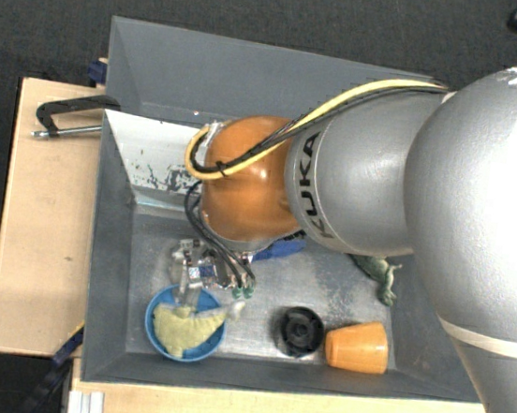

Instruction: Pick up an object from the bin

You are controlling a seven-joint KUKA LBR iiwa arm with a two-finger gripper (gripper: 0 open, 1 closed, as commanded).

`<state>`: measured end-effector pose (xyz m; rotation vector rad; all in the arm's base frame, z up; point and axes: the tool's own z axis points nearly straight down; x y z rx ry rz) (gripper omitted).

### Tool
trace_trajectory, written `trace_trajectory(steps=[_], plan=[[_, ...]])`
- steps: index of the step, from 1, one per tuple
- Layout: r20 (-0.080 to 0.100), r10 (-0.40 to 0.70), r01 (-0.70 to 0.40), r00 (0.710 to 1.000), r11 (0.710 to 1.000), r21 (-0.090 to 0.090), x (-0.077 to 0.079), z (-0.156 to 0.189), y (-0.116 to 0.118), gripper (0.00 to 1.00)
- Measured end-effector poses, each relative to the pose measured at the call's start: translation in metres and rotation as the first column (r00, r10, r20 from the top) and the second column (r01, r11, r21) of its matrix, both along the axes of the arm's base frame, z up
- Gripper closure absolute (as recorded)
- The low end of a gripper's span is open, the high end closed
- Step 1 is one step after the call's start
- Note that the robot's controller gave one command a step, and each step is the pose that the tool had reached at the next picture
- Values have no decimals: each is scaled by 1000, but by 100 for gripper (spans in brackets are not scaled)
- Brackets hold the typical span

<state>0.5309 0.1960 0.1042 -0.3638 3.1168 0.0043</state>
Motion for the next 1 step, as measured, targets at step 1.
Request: trace_trajectory(steps=[1], plan=[[11,-20,20,1000,1000,1,30,102,-20,100]])
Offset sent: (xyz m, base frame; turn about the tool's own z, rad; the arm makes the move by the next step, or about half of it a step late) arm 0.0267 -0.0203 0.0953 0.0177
